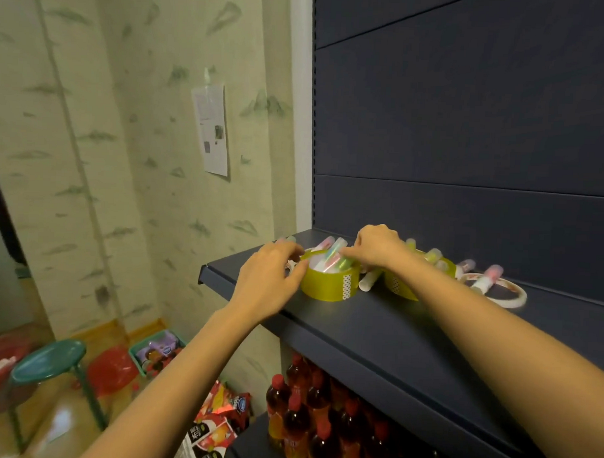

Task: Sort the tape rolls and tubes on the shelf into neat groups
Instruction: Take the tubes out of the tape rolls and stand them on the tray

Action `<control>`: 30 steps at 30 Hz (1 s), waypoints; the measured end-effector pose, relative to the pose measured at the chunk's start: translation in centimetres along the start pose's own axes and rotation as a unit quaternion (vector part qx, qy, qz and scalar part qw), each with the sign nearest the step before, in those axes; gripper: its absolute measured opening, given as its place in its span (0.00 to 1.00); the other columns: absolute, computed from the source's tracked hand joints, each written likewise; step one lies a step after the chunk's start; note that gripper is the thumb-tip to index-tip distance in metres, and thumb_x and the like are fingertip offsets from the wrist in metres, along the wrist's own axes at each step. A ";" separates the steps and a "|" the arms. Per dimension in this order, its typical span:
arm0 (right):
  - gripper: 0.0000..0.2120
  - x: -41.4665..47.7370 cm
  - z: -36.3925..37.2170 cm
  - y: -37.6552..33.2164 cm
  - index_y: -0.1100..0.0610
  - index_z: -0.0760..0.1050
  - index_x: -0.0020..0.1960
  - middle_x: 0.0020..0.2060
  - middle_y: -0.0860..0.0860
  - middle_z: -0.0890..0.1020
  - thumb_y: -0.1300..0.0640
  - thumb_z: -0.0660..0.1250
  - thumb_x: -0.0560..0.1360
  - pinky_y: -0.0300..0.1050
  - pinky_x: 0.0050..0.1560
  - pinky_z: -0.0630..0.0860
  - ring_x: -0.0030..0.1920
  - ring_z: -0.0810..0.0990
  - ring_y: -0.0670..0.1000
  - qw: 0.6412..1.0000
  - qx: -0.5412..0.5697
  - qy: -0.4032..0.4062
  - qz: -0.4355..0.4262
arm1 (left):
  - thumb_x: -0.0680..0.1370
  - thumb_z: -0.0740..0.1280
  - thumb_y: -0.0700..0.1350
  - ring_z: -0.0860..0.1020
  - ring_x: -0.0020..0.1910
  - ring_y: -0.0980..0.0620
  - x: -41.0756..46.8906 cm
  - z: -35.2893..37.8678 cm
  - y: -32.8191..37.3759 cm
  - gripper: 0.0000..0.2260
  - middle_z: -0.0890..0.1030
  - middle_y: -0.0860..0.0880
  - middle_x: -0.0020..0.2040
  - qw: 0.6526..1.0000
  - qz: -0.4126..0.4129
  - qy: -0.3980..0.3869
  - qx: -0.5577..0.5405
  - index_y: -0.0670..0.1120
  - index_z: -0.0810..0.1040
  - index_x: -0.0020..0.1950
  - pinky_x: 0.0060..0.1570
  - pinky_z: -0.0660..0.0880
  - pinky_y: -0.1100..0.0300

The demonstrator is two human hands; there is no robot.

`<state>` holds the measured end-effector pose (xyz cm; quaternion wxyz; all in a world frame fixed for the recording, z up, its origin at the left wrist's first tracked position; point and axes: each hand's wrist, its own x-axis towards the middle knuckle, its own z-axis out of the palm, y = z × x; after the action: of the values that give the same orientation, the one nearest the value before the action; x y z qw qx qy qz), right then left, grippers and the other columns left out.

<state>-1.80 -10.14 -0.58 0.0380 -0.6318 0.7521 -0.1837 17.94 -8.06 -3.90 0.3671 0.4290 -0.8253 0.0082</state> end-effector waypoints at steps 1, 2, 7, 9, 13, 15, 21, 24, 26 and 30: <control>0.18 0.4 -0.1 0.1 0.59 0.78 0.50 0.46 0.57 0.84 0.44 0.64 0.75 0.44 0.42 0.73 0.43 0.79 0.52 1.000 0.006 -0.019 -0.003 | 0.79 0.60 0.50 0.75 0.54 0.51 0.7 0.4 -0.3 0.11 0.79 0.51 0.53 1.000 0.001 0.000 -0.009 0.48 0.76 0.57 0.48 0.69 0.58; 0.18 0.7 -0.4 0.3 0.60 0.79 0.48 0.44 0.57 0.84 0.44 0.65 0.75 0.42 0.40 0.73 0.41 0.79 0.51 0.999 0.022 -0.040 -0.007 | 0.79 0.60 0.49 0.75 0.54 0.50 1.5 0.8 -0.5 0.11 0.79 0.51 0.54 1.000 0.002 -0.004 -0.016 0.48 0.76 0.57 0.50 0.70 0.57; 0.14 0.0 -4.3 1.0 0.59 0.75 0.44 0.32 0.48 0.80 0.48 0.69 0.74 0.34 0.28 0.71 0.29 0.78 0.44 0.989 0.148 -0.018 -0.027 | 0.79 0.62 0.46 0.76 0.53 0.46 6.4 2.5 -1.2 0.11 0.80 0.45 0.55 0.994 0.011 -0.076 -0.080 0.43 0.77 0.57 0.55 0.73 0.49; 0.14 -0.5 -5.4 1.2 0.59 0.75 0.45 0.31 0.46 0.79 0.47 0.69 0.73 0.30 0.25 0.69 0.26 0.77 0.42 0.986 0.164 0.029 -0.024 | 0.79 0.62 0.46 0.77 0.52 0.47 8.5 3.4 -1.4 0.12 0.80 0.45 0.55 0.988 0.018 -0.113 -0.103 0.42 0.78 0.58 0.54 0.74 0.51; 0.13 -1.6 -6.0 1.7 0.57 0.75 0.42 0.33 0.48 0.80 0.46 0.68 0.74 0.33 0.30 0.72 0.29 0.78 0.44 0.981 0.176 0.084 0.005 | 0.78 0.62 0.54 0.77 0.47 0.51 11.6 5.2 -1.6 0.16 0.82 0.45 0.52 0.966 0.051 -0.228 -0.110 0.43 0.80 0.55 0.48 0.73 0.57; 0.12 -2.1 -6.1 1.8 0.55 0.74 0.41 0.34 0.49 0.80 0.46 0.68 0.74 0.35 0.33 0.73 0.31 0.78 0.46 0.978 0.179 0.105 0.030 | 0.78 0.62 0.55 0.78 0.45 0.50 12.5 5.9 -1.9 0.17 0.82 0.44 0.48 0.957 0.069 -0.259 -0.112 0.42 0.82 0.52 0.47 0.75 0.53; 0.12 -3.9 -5.7 1.6 0.55 0.75 0.42 0.34 0.48 0.80 0.46 0.68 0.74 0.39 0.35 0.75 0.32 0.78 0.45 0.964 0.174 0.158 0.127 | 0.76 0.66 0.53 0.77 0.41 0.50 13.5 6.7 -3.0 0.15 0.82 0.43 0.45 0.948 0.113 -0.251 -0.157 0.41 0.82 0.45 0.44 0.75 0.53; 0.11 -5.2 -4.7 1.2 0.55 0.75 0.45 0.35 0.48 0.79 0.47 0.68 0.74 0.36 0.33 0.72 0.31 0.77 0.44 0.950 0.171 0.209 0.160 | 0.76 0.66 0.51 0.76 0.40 0.51 13.8 6.1 -2.9 0.13 0.82 0.44 0.44 0.951 0.153 -0.167 -0.212 0.42 0.81 0.44 0.44 0.74 0.54; 0.11 -6.6 -4.1 0.9 0.55 0.75 0.46 0.36 0.48 0.79 0.48 0.68 0.74 0.39 0.35 0.75 0.33 0.78 0.46 0.936 0.167 0.252 0.181 | 0.76 0.66 0.50 0.75 0.43 0.51 13.9 5.4 -2.5 0.11 0.80 0.46 0.44 0.944 0.175 -0.098 -0.264 0.43 0.81 0.45 0.46 0.73 0.53; 0.09 -10.6 -3.9 0.8 0.55 0.75 0.47 0.34 0.46 0.79 0.49 0.68 0.74 0.45 0.40 0.79 0.34 0.81 0.50 0.915 0.110 0.320 0.218 | 0.76 0.67 0.50 0.74 0.43 0.50 13.6 4.5 0.0 0.09 0.78 0.45 0.44 0.908 0.206 -0.024 -0.364 0.45 0.80 0.46 0.46 0.72 0.50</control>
<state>-1.53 1.08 0.96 -0.0968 -0.3514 0.8180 -0.4449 10.31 -19.10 1.17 0.4678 0.0862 -0.8497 -0.2273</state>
